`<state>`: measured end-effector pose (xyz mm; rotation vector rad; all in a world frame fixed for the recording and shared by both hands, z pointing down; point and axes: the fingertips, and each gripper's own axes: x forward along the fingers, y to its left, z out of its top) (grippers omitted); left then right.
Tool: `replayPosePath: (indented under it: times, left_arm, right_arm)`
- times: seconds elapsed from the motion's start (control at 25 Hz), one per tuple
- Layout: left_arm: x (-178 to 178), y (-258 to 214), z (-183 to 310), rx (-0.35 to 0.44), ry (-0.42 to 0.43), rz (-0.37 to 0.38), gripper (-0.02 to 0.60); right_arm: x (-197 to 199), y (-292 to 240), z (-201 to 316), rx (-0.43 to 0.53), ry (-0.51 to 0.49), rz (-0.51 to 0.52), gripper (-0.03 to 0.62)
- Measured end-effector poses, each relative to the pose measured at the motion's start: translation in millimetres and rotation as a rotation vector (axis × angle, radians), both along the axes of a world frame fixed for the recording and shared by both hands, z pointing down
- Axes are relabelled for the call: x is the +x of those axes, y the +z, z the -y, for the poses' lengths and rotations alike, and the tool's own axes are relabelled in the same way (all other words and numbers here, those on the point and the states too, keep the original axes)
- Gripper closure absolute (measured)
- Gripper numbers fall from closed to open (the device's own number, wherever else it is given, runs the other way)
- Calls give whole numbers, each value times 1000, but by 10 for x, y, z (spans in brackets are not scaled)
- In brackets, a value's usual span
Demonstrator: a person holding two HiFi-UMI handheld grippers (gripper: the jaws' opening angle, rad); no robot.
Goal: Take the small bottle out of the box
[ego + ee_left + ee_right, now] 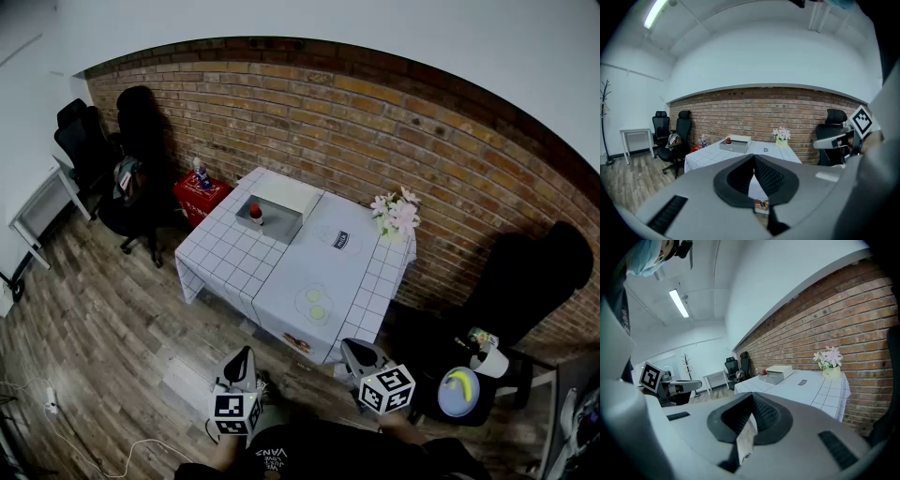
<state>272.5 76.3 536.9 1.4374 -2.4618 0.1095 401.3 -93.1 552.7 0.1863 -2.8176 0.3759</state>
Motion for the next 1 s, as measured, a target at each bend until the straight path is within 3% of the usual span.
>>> replayPosePath:
  times: [0.32, 0.52, 1.0]
  left_arm:
    - [-191, 30, -9, -27, 1, 32, 569]
    - [-404, 20, 29, -21, 3, 24, 569]
    - [-1389, 20, 97, 6, 41, -4, 569]
  right_arm:
    - [-182, -12, 32, 6, 2, 3, 595]
    - [-368, -71, 80, -26, 23, 57, 595]
    - [-1196, -4, 207, -7, 124, 32, 595]
